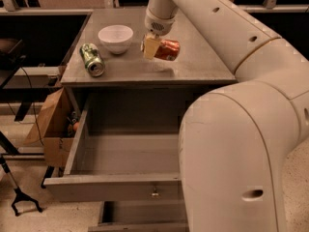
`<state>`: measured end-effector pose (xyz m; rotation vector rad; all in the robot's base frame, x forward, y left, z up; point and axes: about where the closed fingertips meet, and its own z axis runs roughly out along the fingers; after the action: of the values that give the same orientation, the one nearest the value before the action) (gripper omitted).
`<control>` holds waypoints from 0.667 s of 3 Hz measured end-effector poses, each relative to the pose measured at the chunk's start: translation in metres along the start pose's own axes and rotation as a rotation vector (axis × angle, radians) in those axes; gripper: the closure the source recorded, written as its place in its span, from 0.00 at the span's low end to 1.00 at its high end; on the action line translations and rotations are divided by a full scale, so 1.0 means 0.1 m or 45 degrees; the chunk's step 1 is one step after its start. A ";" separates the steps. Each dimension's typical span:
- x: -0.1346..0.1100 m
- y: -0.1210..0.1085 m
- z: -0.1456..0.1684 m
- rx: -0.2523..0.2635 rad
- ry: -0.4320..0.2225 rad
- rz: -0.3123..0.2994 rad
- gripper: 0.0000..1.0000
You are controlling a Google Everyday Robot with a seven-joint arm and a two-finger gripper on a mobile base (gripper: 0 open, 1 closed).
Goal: Pick coke can from top drawer and place on counter
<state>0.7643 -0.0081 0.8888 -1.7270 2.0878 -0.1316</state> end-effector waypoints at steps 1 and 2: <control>0.00 0.00 0.00 0.000 0.000 0.000 0.13; 0.00 0.00 0.00 0.000 0.000 0.000 0.00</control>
Offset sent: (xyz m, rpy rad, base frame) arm 0.0000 0.0000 0.0000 0.0000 0.0000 0.0000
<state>0.7644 -0.0081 0.8887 -1.7272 2.0879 -0.1315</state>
